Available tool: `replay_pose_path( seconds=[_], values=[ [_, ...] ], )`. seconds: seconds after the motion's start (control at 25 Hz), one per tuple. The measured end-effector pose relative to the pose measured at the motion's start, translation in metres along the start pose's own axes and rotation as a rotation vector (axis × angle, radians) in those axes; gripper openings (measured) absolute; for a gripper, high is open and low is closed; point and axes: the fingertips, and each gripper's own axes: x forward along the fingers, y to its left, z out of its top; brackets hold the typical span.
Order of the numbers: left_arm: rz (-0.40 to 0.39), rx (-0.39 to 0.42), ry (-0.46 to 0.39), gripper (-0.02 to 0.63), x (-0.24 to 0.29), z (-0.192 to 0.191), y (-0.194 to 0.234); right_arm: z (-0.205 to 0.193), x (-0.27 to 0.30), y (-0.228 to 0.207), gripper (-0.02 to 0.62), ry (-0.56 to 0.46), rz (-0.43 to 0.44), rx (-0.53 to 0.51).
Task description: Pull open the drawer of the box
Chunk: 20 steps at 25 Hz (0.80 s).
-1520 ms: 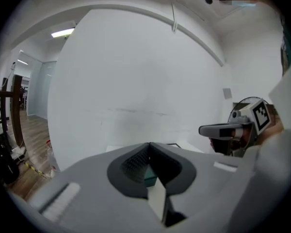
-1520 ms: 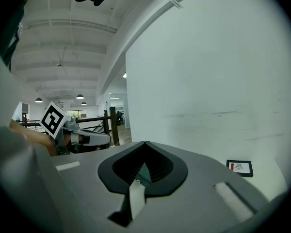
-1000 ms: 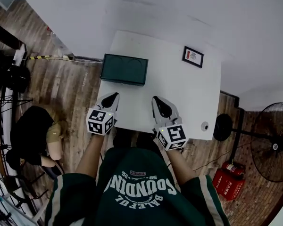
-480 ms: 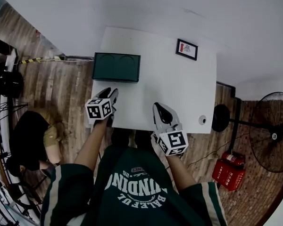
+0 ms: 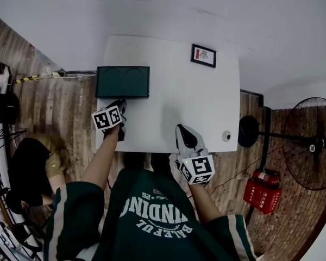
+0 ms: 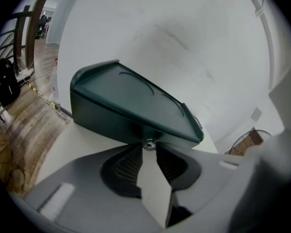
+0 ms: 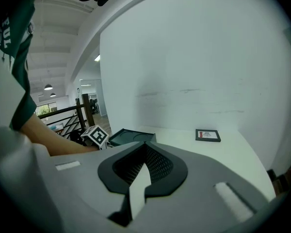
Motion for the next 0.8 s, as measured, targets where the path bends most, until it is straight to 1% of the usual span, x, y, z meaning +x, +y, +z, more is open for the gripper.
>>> replay_pose_path(
  seconds=[0.08, 0.28, 0.48, 0.8],
  values=[
    [0.003, 0.003, -0.005, 0.131, 0.001, 0.0, 0.0, -0.001, -0.001, -0.003, -0.002, 0.002, -0.004, 0.003],
    [0.007, 0.011, -0.002, 0.13, -0.003, -0.007, -0.001, -0.002, -0.001, -0.01, -0.002, 0.002, -0.002, -0.001],
    [0.006, 0.006, 0.022, 0.129, -0.017, -0.028, 0.0, -0.001, 0.002, -0.015, -0.002, 0.003, 0.015, -0.018],
    [0.014, -0.006, 0.028, 0.13, -0.038, -0.055, 0.003, -0.005, 0.004, -0.012, -0.002, 0.012, 0.053, -0.026]
  ],
)
